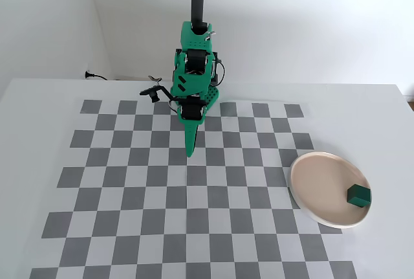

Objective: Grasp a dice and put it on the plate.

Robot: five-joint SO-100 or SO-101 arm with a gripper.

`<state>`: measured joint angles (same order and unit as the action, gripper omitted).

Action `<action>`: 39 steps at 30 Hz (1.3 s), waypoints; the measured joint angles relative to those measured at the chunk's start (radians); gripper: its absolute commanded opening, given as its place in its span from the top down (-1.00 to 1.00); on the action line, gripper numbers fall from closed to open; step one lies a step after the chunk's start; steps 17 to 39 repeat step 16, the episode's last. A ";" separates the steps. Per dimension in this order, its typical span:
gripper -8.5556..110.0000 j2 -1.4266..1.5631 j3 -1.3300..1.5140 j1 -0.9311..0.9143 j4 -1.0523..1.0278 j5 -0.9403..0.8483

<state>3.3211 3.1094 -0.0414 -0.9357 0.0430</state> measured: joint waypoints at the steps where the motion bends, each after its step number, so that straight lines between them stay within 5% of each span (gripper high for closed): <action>1: 0.90 0.000 0.000 0.000 0.000 0.000; 39: 0.93 0.000 0.000 0.000 0.000 0.000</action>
